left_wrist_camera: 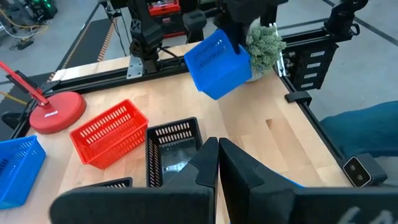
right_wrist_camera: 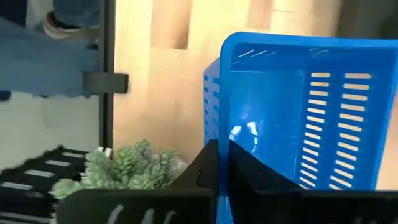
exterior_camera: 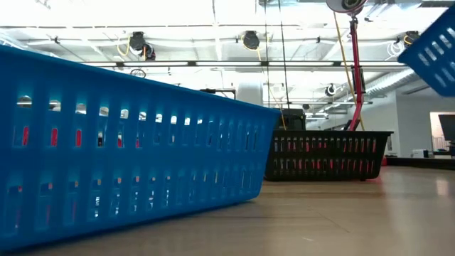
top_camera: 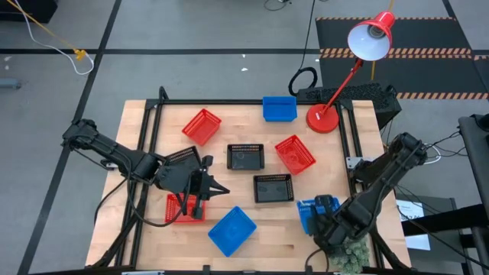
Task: Stack baskets by color
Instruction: Stack the bottom left blue basket on the top blue basket
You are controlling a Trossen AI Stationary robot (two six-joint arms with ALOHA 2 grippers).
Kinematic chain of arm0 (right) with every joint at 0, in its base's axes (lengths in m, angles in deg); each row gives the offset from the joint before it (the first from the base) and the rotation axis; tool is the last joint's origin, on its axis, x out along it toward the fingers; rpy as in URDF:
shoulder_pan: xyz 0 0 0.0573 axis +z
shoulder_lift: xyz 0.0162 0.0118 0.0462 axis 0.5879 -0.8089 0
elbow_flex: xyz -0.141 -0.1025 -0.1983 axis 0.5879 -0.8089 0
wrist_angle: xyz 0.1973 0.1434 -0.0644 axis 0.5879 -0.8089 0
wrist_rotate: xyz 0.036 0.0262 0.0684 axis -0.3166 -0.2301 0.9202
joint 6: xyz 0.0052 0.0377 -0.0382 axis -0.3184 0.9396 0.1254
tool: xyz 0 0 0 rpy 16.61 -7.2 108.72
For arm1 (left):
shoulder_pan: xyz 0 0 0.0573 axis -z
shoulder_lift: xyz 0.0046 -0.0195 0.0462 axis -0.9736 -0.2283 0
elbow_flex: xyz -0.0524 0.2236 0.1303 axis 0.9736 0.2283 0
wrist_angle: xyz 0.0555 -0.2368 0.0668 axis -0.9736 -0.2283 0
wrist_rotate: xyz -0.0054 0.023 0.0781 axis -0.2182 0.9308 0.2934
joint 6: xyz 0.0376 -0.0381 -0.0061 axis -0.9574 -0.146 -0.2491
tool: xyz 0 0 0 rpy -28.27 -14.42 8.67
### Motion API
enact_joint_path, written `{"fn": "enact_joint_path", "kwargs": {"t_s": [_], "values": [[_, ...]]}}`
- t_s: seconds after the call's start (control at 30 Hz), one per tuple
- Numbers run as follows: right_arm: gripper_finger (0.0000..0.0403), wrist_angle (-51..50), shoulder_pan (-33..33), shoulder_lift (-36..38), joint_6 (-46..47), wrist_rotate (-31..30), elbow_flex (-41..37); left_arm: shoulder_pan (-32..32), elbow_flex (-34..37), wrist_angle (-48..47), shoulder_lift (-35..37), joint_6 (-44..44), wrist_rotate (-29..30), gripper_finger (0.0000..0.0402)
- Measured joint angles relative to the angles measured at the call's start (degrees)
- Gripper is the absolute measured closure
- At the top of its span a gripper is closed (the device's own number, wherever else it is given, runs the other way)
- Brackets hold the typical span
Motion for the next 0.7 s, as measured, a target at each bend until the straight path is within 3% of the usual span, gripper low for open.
{"fn": "enact_joint_path", "kwargs": {"t_s": [0.23,0.43,0.7], "values": [[0.0399,-10.77,-4.87,-0.02,-0.64,-2.68,5.08,0.0,0.0,0.0,0.0,0.16,0.0,0.0385],[0.0399,-17.46,-11.51,-0.02,-9.72,-7.49,8.59,0.0,0.0,0.0,0.0,-0.76,0.0,0.0385],[0.0399,-18.26,-21.86,-0.02,-24.56,-11.83,9.59,0.0,0.0,-0.02,0.0,-3.27,-0.02,0.0385]]}}
